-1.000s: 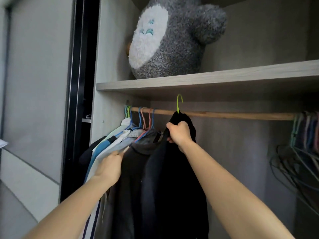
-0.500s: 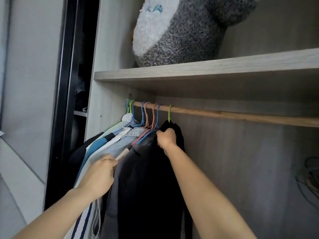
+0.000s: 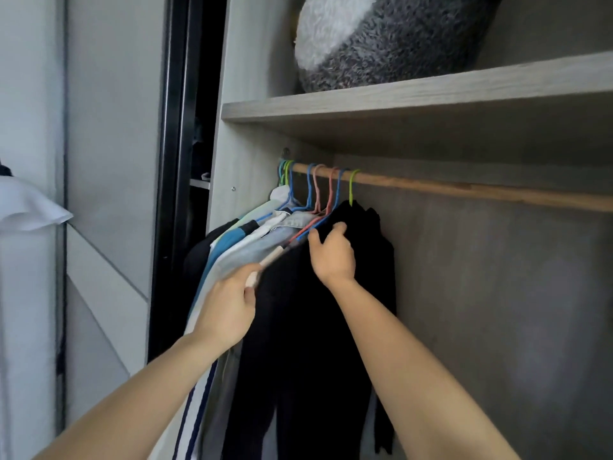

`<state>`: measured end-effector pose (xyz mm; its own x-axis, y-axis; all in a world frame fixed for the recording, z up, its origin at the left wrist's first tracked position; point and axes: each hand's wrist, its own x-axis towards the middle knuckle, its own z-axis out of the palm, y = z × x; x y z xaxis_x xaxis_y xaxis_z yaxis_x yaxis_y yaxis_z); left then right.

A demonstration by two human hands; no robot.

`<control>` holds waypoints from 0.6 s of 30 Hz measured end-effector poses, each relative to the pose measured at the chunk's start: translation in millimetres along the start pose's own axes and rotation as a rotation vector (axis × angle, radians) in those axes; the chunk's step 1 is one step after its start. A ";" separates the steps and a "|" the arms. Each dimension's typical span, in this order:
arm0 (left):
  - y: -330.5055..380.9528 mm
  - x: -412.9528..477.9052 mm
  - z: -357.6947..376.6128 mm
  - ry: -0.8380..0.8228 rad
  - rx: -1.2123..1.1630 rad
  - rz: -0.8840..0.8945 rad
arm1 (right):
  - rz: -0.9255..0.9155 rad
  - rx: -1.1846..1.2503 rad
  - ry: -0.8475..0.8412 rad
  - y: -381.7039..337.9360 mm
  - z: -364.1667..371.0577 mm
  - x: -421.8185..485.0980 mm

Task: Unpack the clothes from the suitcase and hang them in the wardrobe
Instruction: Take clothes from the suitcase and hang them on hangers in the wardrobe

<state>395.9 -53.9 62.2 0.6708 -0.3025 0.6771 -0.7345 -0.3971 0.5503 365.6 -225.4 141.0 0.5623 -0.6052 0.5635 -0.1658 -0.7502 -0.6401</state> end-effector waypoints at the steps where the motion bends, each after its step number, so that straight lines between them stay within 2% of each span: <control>1: -3.4 -9.9 -5.5 0.001 -0.023 -0.001 | -0.039 0.021 0.011 -2.9 2.8 -16.3; 4: -24.8 -51.6 -24.1 0.050 -0.035 -0.039 | -0.153 0.104 -0.023 -5.7 21.7 -73.9; 8: -87.6 -143.7 -58.8 -0.007 0.065 -0.237 | -0.207 0.126 -0.223 -6.5 68.1 -177.5; 13: -161.3 -268.4 -119.3 -0.218 0.252 -0.534 | -0.051 0.143 -0.552 -13.1 141.2 -311.3; 18: -219.7 -386.6 -165.1 -0.307 0.326 -0.776 | 0.056 0.061 -0.905 -3.2 202.6 -442.9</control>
<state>281.0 293.4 -239.8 0.9988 -0.0466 -0.0142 -0.0287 -0.7986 0.6012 281.2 99.0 -212.3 0.9804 -0.1807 -0.0780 -0.1834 -0.6952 -0.6950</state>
